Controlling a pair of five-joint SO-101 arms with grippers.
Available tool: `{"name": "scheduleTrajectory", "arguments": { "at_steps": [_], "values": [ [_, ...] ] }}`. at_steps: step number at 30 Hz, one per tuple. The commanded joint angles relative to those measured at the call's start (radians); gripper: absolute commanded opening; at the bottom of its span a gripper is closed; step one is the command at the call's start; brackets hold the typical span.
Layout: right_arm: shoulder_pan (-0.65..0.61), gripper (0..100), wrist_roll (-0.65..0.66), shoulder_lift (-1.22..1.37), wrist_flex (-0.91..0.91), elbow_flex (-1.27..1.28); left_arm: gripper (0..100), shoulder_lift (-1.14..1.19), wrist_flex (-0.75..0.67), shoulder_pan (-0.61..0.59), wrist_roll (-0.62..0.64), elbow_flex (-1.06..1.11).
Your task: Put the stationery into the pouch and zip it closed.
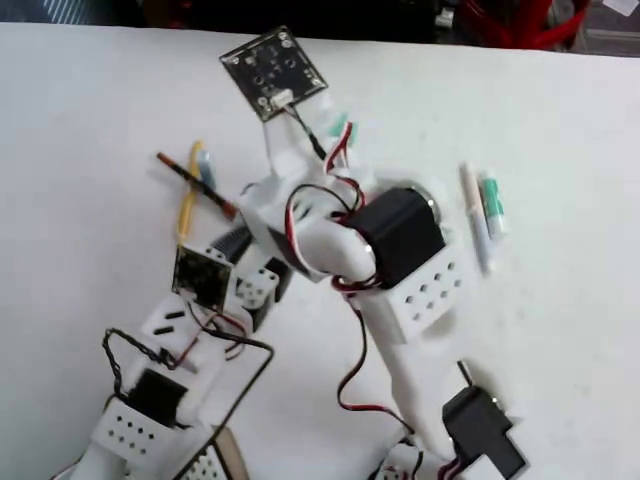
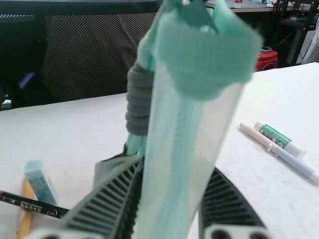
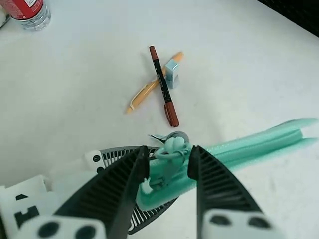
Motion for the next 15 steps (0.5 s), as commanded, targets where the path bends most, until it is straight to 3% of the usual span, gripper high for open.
{"name": "scheduleTrajectory", "arguments": {
  "at_steps": [1,15],
  "values": [
    [-0.01,6.3,-0.005,-0.035,-0.001,-0.028,16,0.012,0.003,0.015,0.008,0.005],
    [-0.001,5.8,-0.005,-0.035,-0.016,0.094,16,0.012,0.003,0.015,0.008,0.005]
  ]
}}
